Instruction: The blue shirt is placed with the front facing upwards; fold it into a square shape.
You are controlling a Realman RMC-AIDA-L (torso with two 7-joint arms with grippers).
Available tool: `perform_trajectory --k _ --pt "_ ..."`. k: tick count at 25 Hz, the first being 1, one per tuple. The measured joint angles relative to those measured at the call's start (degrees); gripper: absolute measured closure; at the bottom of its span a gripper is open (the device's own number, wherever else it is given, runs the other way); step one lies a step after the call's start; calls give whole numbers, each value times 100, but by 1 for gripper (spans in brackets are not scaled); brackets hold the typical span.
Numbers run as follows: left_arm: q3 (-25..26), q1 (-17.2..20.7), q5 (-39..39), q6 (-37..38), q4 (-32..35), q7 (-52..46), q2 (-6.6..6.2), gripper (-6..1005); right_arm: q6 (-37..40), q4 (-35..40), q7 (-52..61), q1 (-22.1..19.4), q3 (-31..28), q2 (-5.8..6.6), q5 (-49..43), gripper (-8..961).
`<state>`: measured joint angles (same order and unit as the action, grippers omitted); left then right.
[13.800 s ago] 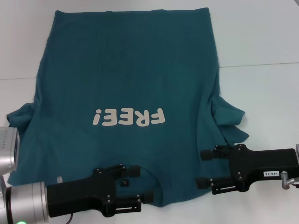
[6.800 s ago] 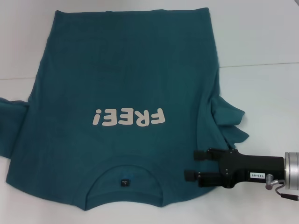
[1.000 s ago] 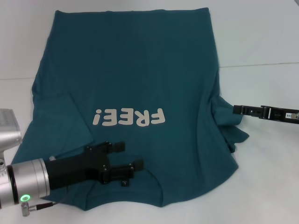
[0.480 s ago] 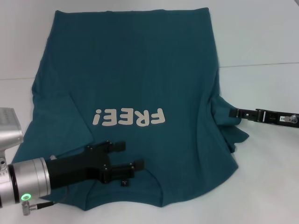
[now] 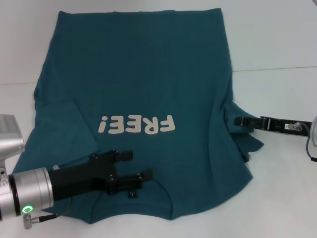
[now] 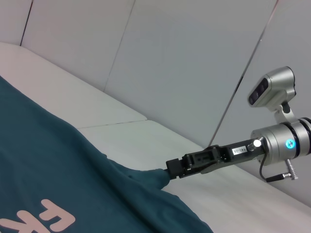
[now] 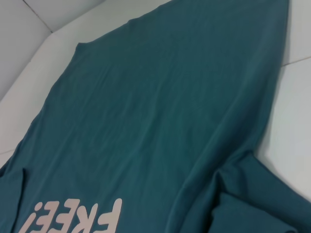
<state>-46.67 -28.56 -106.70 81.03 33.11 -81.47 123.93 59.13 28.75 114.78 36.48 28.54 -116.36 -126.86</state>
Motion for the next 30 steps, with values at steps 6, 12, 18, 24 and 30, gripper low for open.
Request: perform_trajectory --k 6,12,18,24,30 --pt "0 0 1 -14 3 -2 0 79 -53 25 -25 51 19 -11 8 54" --pt "0 0 1 -33 3 -11 0 79 -253 -38 -51 79 28 -18 10 60" --pt "0 0 1 -36 12 -23 0 79 -293 -53 -19 75 30 -18 13 228" --pt "0 6 1 -33 9 -27 0 79 -281 -55 -15 79 32 -18 0 517" --pt "0 16 1 -34 9 -33 0 80 -296 -55 -19 68 26 -18 22 875"
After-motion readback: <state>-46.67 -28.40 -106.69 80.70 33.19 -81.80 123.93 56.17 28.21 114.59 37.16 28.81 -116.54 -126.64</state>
